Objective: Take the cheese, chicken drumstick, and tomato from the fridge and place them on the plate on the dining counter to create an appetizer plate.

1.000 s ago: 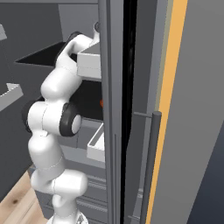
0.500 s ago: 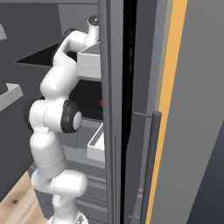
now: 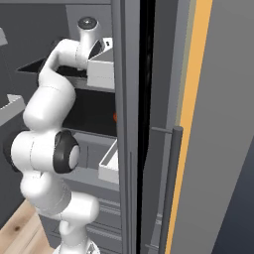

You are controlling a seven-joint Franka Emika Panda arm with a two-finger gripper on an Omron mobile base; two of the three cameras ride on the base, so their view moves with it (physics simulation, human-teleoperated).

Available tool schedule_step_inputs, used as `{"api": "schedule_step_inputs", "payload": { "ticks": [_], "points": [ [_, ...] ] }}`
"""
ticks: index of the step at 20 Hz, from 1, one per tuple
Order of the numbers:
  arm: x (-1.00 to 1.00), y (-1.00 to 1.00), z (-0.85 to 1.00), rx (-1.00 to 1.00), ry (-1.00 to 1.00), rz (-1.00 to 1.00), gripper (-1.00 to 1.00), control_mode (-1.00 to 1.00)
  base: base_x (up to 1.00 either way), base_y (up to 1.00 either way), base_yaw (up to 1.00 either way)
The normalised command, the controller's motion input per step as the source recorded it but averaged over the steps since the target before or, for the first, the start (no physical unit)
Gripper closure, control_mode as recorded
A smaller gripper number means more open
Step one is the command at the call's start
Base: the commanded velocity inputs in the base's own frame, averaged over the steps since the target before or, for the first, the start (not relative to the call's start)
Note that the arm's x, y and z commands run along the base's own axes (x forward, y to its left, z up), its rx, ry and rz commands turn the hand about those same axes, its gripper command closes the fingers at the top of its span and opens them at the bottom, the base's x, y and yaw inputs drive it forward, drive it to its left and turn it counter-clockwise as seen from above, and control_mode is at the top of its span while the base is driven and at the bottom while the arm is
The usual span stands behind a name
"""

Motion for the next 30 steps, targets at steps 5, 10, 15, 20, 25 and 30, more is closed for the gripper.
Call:
{"api": "schedule_step_inputs", "payload": {
  "ticks": [5,10,15,20,25,30],
  "points": [
    [-1.0,0.25,-0.02,-0.04,-0.17,0.06,1.0,-1.0,0.0,0.0,0.0],
    [-1.0,0.0,0.16,0.0,-0.18,0.04,1.0,-1.0,0.0,0.0,0.0],
    [-1.0,0.0,0.41,0.0,-0.04,0.0,1.0,-1.0,0.0,0.0,0.0],
    [-1.0,0.0,0.37,0.0,0.0,0.0,1.0,-1.0,0.0,0.0,0.0],
    [0.0,0.0,0.0,0.0,0.0,0.0,1.0,1.0,-1.0,0.0,0.0],
    [0.0,0.0,0.0,0.0,0.0,0.0,1.0,1.0,-1.0,0.0,0.0]
  ]
}}
